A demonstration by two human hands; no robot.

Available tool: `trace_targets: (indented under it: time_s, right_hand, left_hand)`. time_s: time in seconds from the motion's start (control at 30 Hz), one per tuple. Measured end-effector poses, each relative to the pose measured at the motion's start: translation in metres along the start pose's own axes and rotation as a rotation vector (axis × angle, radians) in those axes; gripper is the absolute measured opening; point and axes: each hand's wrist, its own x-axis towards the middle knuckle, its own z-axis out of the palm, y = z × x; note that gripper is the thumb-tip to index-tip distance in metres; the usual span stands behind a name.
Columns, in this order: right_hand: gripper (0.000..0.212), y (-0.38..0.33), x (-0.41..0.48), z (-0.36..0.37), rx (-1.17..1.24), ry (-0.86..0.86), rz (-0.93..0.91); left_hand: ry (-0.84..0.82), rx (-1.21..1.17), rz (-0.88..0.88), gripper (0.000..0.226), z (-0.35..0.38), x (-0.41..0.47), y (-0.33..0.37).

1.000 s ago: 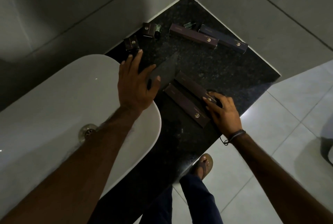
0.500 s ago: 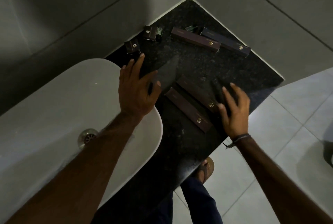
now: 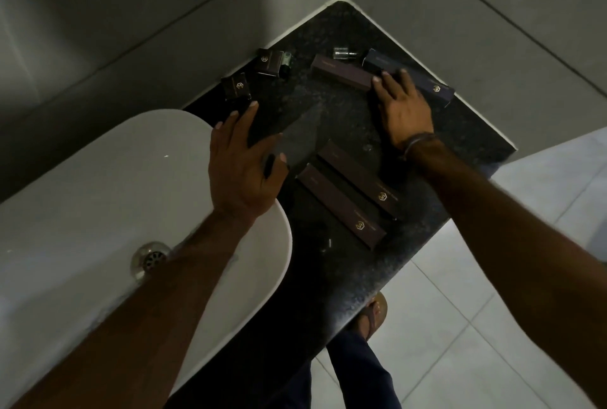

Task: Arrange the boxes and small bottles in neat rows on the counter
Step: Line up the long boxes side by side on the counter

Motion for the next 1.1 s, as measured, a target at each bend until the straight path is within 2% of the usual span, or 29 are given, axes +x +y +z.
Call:
trace_targets:
  time_s: [0.1,0.2,0.27,0.53,0.67,0.77,0.83,1.1]
  right_hand:
    - [0.052,0.013,-0.042,-0.005,0.049,0.053,0.016]
    - [0.043,0.028,-0.092,-0.007,0.258,0.059,0.135]
    - [0.041,0.032,-0.119,-0.004,0.336,0.032,0.14]
    - [0.045,0.023,-0.169,0.0,0.326,0.053,0.164]
    - [0.049,0.006,-0.185,-0.008,0.286,0.205,0.184]
    - [0.054,-0.01,-0.201,-0.002,0.185,0.039,0.112]
    - [0.059,-0.014,-0.204,0.003,0.135,-0.041,0.132]
    - [0.059,-0.012,-0.211,0.013,0.126,-0.048,0.183]
  left_hand:
    - [0.009,-0.001,0.008,0.048,0.002,0.0,-0.001]
    - [0.001,0.016,0.009,0.047,0.003,0.001,-0.003]
    - [-0.012,0.019,0.004,0.049,0.003,0.002,-0.005]
    - [-0.008,0.025,0.019,0.047,0.008,0.001,-0.009]
    - [0.014,0.015,0.025,0.045,0.011,0.001,-0.011]
    - [0.021,-0.001,0.026,0.045,0.012,0.0,-0.012]
    - [0.027,-0.003,0.025,0.046,0.012,0.0,-0.011]
    - [0.017,0.009,0.029,0.048,0.009,0.0,-0.01]
